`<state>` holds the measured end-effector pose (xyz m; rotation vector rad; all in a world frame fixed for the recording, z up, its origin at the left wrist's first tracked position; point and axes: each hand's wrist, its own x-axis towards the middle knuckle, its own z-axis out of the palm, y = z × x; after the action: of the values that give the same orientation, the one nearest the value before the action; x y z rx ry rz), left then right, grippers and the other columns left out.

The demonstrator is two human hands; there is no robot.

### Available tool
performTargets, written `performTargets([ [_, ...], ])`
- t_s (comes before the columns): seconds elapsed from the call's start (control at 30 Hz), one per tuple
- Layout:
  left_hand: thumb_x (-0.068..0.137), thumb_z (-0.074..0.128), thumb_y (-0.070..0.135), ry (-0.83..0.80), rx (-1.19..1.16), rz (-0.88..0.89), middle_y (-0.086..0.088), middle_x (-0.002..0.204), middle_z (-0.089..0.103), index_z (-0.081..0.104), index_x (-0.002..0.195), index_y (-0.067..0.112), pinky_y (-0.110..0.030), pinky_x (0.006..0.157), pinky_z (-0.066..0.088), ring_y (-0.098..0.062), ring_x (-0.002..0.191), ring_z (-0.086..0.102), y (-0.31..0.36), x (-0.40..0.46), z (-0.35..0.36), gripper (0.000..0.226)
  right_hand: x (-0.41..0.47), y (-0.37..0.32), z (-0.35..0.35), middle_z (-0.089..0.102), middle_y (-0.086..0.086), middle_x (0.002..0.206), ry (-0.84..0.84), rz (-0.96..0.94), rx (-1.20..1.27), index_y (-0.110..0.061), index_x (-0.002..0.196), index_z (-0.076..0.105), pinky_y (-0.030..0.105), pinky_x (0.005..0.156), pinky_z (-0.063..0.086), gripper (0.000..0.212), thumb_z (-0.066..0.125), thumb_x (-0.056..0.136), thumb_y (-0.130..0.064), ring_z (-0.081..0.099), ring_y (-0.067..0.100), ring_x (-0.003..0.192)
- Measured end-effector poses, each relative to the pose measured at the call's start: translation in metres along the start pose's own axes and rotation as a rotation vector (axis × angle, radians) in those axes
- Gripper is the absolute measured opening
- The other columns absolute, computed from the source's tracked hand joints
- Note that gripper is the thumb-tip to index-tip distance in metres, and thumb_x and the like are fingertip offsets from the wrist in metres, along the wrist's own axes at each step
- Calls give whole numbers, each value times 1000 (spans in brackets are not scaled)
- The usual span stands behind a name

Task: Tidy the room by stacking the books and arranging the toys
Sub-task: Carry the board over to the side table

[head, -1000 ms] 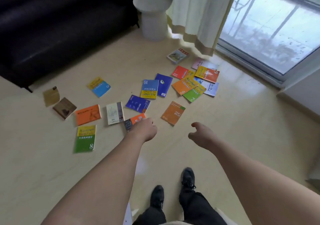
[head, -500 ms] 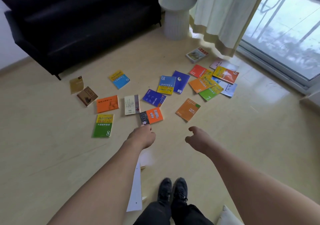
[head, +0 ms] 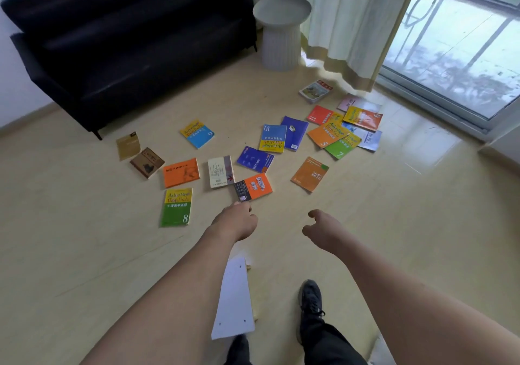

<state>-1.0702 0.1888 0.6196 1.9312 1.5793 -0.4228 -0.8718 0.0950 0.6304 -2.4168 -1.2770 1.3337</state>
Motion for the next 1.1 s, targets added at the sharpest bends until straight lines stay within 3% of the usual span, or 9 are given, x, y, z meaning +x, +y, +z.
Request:
performTargets([
  [0.2, 96, 39, 30, -53, 55, 5, -9, 149, 43, 47, 143, 16, -40, 104, 44, -29, 129, 48, -86, -29, 4, 49, -39, -26, 69, 42, 10, 148, 4, 34, 73, -11, 149, 33, 27, 88, 40, 59, 49, 93, -21, 47, 26, 128],
  [0.33, 97, 39, 30, -77, 86, 2, -10, 149, 43, 46, 144, 16, -40, 105, 43, -29, 130, 47, -122, -47, 4, 50, -61, -40, 103, 43, 11, 148, -10, 46, 93, -12, 148, 34, 30, 95, 43, 60, 51, 91, -21, 48, 27, 128],
  [0.6, 96, 39, 30, -69, 65, 39, -9, 149, 44, 48, 143, 16, -40, 104, 44, -29, 130, 48, -111, -48, 5, 49, -59, -40, 101, 52, 11, 138, -6, 62, 150, -12, 147, 36, 30, 90, 46, 61, 52, 88, -21, 55, 27, 119],
  [0.9, 97, 39, 30, -76, 52, 21, -8, 152, 42, 46, 145, 17, -40, 105, 44, -28, 131, 48, -104, -35, 6, 50, -41, -24, 104, 49, 12, 142, -44, 85, 165, -11, 148, 35, 26, 85, 42, 61, 50, 90, -20, 53, 27, 121],
  [1.1, 97, 40, 30, -143, 55, 36, -7, 152, 42, 47, 144, 18, -38, 105, 43, -26, 131, 48, -135, 4, 19, 49, -17, -34, 142, 46, 10, 145, -96, 151, 206, -12, 149, 33, 26, 84, 40, 61, 49, 91, -20, 52, 24, 119],
])
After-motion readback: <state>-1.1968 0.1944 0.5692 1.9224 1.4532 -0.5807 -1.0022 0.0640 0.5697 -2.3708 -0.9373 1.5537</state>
